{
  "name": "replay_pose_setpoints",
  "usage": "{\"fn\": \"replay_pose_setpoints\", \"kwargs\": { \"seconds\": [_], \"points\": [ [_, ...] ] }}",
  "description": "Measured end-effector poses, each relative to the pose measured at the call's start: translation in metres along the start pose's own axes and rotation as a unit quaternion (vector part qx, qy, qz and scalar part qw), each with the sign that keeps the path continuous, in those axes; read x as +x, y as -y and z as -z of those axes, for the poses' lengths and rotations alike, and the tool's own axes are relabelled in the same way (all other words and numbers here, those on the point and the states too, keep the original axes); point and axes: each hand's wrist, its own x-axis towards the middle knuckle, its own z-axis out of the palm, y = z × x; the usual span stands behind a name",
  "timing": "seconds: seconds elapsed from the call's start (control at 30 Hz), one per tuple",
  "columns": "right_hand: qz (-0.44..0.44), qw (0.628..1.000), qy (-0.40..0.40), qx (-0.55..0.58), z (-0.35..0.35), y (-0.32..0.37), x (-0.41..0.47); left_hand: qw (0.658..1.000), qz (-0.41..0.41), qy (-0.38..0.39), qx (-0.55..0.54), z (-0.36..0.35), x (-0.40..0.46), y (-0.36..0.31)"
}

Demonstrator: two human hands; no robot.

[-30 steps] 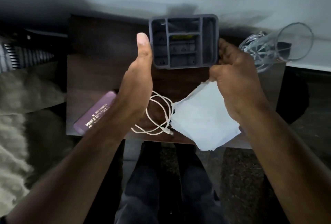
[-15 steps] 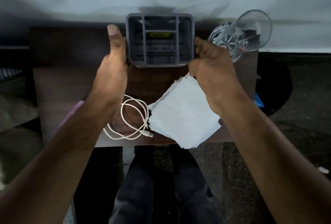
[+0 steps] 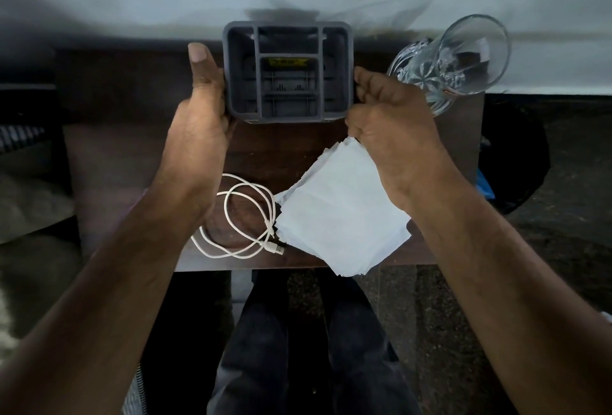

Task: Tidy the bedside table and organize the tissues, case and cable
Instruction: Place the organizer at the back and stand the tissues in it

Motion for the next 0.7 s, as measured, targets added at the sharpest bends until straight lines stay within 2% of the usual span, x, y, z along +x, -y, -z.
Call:
{"fn": "replay_pose_setpoints", "kwargs": {
  "seconds": [0.1, 0.2, 0.27, 0.33, 0.4, 0.5, 0.6, 0.7],
  "points": [
    [0.006, 1.0, 0.011, -0.013, -0.001, 0.001, -0.001, 1.0, -0.003, -0.013, 0.016, 0.003, -0.001, -0.003],
    [0.015, 0.999, -0.02, -0.032, 0.003, 0.004, -0.006, 0.991, 0.031, -0.121, 0.046, 0.005, -0.005, -0.002],
    [0.022, 0.995, -0.062, -0.072, 0.009, 0.005, -0.017, 0.979, -0.023, -0.189, 0.078, 0.002, -0.012, 0.0],
    [0.045, 0.988, -0.076, -0.125, 0.017, -0.001, -0.029, 0.97, -0.072, -0.231, 0.019, -0.007, -0.033, 0.0],
    [0.045, 0.977, -0.06, -0.198, 0.028, -0.015, -0.04, 0.95, -0.148, -0.259, 0.09, -0.014, -0.057, 0.006],
    [0.023, 0.949, -0.055, -0.311, 0.05, -0.038, -0.047, 0.942, -0.199, -0.203, 0.18, -0.019, -0.084, 0.029],
    [0.021, 0.912, -0.086, -0.4, 0.068, -0.055, -0.046, 0.964, -0.146, -0.117, 0.187, -0.03, -0.103, 0.046],
    [0.005, 0.894, -0.064, -0.443, 0.066, -0.069, -0.041, 0.979, -0.085, -0.07, 0.174, -0.039, -0.115, 0.058]
  ]
}}
